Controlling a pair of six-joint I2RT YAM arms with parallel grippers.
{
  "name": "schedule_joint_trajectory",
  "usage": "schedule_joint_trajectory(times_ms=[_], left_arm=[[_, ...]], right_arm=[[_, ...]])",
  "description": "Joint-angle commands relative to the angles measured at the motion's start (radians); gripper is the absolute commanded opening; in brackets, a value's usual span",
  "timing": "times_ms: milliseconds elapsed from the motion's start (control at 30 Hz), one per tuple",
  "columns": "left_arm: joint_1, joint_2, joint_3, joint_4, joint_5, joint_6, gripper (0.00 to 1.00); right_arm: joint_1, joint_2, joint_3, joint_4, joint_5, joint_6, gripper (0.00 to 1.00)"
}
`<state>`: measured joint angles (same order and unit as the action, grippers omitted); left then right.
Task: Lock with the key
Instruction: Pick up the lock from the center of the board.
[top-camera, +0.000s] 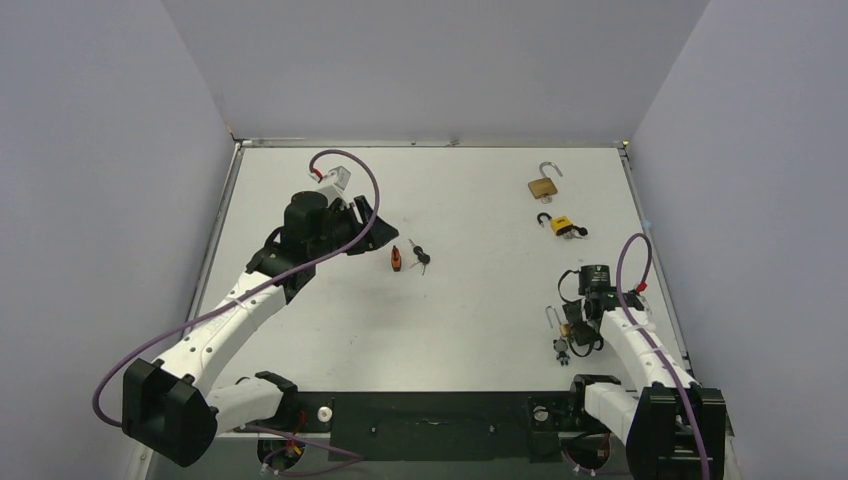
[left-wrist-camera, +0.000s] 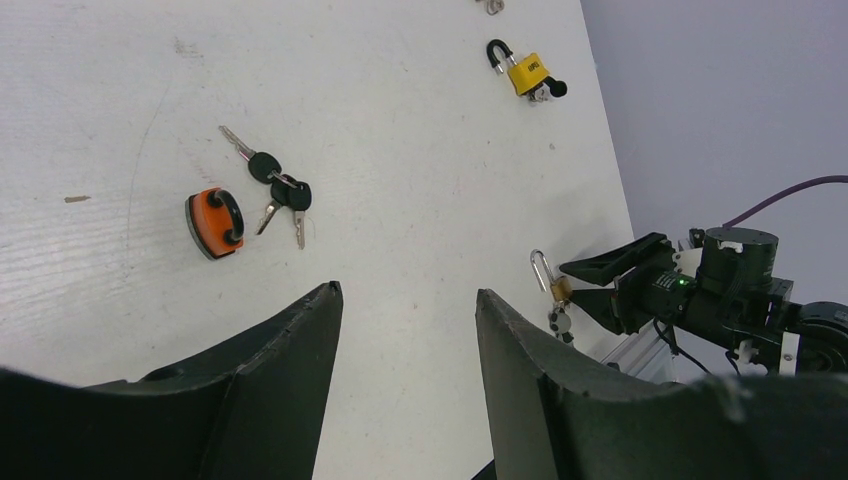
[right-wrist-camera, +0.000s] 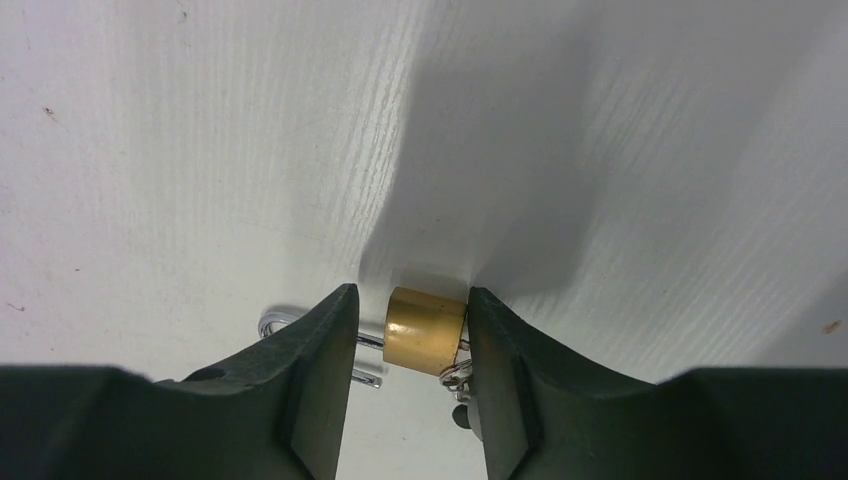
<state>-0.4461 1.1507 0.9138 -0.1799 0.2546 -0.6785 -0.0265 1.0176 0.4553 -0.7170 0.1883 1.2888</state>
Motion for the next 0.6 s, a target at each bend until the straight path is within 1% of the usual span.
schedule_joint_trajectory(times_ms=[0, 33, 133, 200, 367, 567], left_arm=[[0.013, 0.007, -0.003, 0.056, 0.022, -0.017, 0.49], [0.014, 0.008, -0.004, 0.056, 0.023, -0.019, 0.49], [0.019, 0.011, -0.004, 0.054, 0.023, -0.022, 0.49], [0.021, 0.012, -0.004, 0.054, 0.023, -0.026, 0.49], [0.02, 0.022, 0.0, 0.056, 0.036, -0.035, 0.49], [0.016, 0.036, 0.002, 0.061, 0.064, -0.046, 0.49]], right_arm=[[-0.007, 0.068, 0.006, 0.029, -0.036, 0.004, 0.38], [-0.007, 0.076, 0.006, 0.031, -0.041, -0.001, 0.36], [-0.007, 0.099, 0.001, 0.038, -0.049, -0.008, 0.34], [-0.008, 0.102, -0.001, 0.044, -0.051, -0.019, 0.31], [-0.005, 0.081, 0.018, 0.046, -0.05, -0.076, 0.16], [0.045, 0.004, 0.076, 0.052, -0.025, -0.174, 0.12]])
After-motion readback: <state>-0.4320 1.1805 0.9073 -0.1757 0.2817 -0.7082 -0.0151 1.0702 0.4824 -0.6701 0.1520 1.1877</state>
